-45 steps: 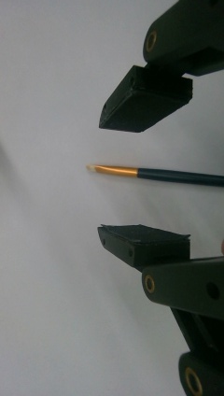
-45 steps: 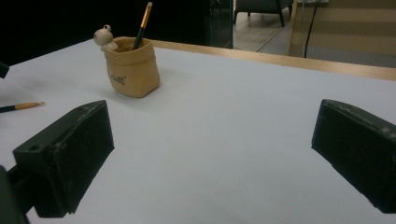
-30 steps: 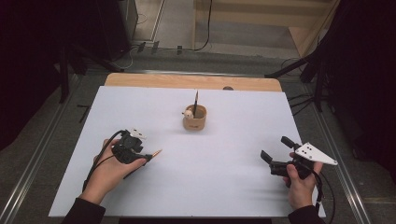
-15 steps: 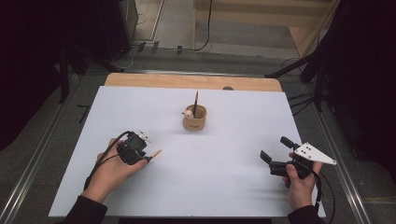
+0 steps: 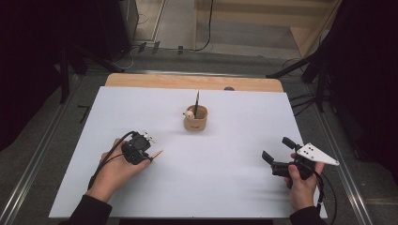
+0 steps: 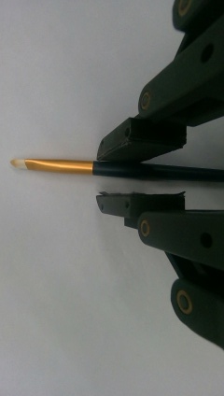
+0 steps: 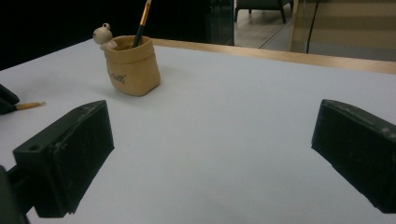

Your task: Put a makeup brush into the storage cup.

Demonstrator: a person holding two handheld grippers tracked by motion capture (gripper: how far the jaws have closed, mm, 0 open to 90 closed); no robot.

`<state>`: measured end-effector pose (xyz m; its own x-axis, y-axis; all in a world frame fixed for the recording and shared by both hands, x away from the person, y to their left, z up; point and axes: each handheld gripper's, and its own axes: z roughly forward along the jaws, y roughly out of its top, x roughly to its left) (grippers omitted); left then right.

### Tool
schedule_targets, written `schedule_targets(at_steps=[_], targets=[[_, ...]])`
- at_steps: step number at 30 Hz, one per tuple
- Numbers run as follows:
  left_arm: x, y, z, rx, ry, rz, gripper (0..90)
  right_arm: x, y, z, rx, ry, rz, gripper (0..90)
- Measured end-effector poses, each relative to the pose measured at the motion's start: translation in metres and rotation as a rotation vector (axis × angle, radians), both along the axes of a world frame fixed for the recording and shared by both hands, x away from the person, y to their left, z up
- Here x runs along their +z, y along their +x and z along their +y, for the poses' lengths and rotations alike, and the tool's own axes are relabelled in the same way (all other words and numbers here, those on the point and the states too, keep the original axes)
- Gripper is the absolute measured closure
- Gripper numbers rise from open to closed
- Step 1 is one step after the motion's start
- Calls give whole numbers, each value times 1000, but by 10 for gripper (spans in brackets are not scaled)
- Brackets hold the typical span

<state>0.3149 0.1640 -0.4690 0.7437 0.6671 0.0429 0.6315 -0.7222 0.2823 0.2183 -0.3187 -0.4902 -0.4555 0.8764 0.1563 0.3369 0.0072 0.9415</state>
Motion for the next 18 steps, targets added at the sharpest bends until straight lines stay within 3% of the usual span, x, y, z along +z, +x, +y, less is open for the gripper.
schedule_targets(at_steps=[9,14,18], targets=[[-1,8,1,-5,-12,56,838,0,1,0,1,6,3,0],[0,8,2,-23,-16,51,844,-1,1,2,7,1,3,0],[0,9,7,-25,-51,51,845,-1,1,2,7,2,3,0]])
